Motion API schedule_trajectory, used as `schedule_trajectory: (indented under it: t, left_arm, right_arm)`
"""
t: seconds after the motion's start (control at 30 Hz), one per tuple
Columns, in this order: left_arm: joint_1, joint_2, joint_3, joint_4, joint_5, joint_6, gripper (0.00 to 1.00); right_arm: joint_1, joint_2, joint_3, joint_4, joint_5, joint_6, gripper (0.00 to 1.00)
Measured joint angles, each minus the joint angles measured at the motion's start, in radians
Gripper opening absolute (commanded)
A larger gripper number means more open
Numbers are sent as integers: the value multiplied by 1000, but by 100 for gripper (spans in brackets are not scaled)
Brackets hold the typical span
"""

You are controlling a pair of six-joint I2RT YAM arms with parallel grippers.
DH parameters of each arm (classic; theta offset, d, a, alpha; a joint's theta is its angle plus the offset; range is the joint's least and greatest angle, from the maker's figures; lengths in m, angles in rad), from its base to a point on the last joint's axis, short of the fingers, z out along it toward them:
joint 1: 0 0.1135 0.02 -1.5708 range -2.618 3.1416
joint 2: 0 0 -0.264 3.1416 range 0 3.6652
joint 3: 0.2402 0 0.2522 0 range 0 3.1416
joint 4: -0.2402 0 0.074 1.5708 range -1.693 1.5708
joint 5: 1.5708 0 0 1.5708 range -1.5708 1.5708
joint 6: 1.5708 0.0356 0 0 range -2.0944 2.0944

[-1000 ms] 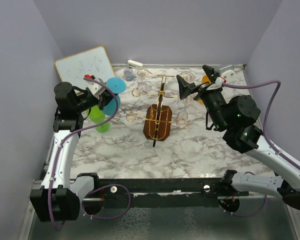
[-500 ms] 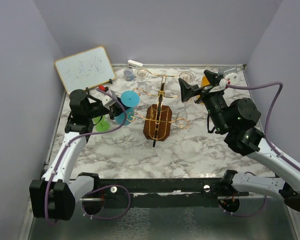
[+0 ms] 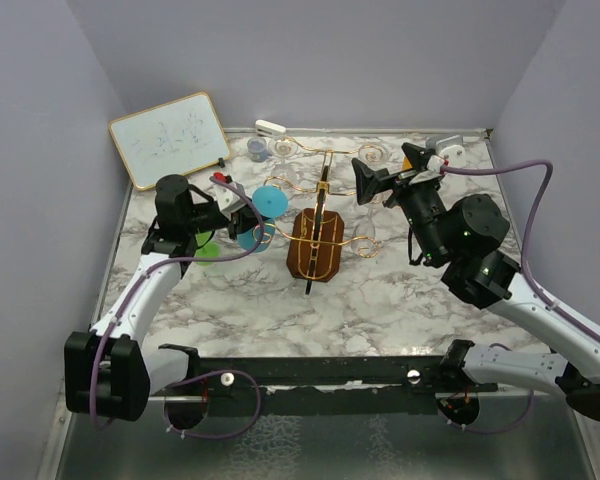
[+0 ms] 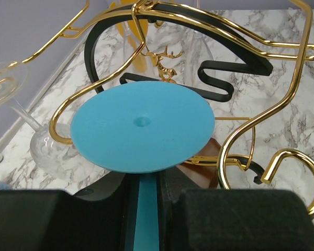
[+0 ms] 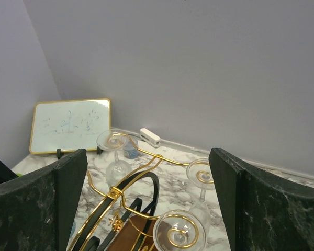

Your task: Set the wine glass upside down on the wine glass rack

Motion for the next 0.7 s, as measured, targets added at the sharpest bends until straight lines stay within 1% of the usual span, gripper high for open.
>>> schedule_trajectory:
  t: [0.27,0.7]
  left_arm:
    - [-18,72,0,64,-1,-18,0]
    - [-44,161,0,267,-11,-138,0]
  right_arm:
    - [0,40,0,0,0,-4,99]
    - [0,53,0,1,18,-29,99]
